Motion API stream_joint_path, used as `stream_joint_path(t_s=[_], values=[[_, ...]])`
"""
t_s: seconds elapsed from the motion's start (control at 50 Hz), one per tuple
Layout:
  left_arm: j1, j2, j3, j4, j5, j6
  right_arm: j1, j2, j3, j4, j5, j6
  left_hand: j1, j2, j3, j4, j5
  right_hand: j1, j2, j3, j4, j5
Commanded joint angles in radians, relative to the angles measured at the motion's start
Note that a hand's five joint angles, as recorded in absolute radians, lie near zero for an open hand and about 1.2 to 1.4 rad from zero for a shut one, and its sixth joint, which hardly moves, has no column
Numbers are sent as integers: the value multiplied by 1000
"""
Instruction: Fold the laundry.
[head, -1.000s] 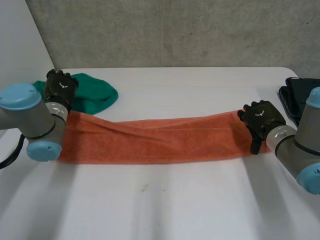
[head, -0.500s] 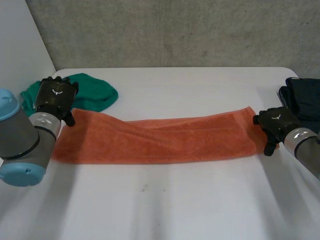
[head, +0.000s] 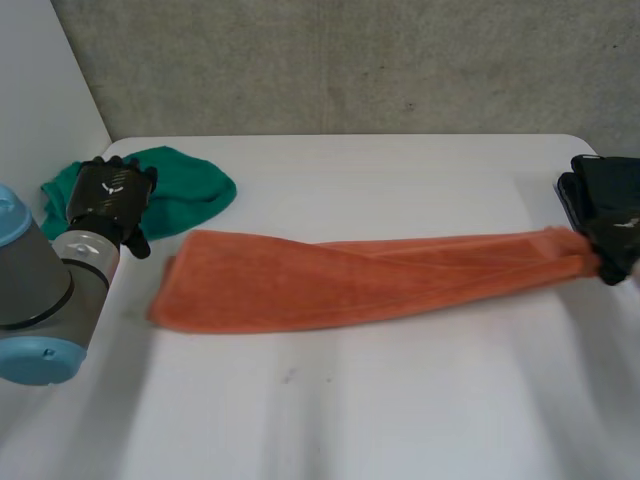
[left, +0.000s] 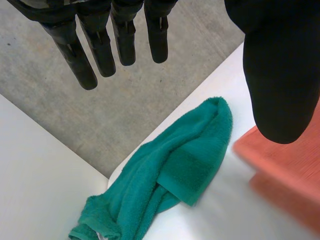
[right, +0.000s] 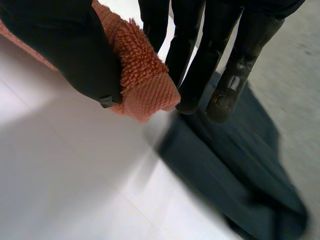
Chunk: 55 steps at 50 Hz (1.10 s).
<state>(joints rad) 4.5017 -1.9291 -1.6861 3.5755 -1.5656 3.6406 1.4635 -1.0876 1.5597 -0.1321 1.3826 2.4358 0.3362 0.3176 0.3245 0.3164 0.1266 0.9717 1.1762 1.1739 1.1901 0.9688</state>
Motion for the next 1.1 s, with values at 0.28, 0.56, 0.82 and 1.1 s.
stream_joint_path(t_s=[0.28, 0.56, 0.82, 1.1], values=[[4, 91, -78, -1, 1, 1, 76, -147, -32, -40, -17, -204, -87, -69, -76, -68, -52, 425, 220, 222, 206, 253], [5, 119, -81, -3, 1, 1, 764, 156, -358, -113, -143, -219, -105, -86, -93, -85, -70, 425, 220, 222, 206, 253], [-27, 98, -75, -1, 22, 1, 939, 391, -471, -100, -197, -218, -108, -89, -96, -88, -73, -279, -484, -482, -498, -451], [-286, 13, 22, 5, 29, -69, 704, 42, -253, -9, 141, 328, -126, -107, -114, -106, -91, -797, -1002, -999, -1016, -969]])
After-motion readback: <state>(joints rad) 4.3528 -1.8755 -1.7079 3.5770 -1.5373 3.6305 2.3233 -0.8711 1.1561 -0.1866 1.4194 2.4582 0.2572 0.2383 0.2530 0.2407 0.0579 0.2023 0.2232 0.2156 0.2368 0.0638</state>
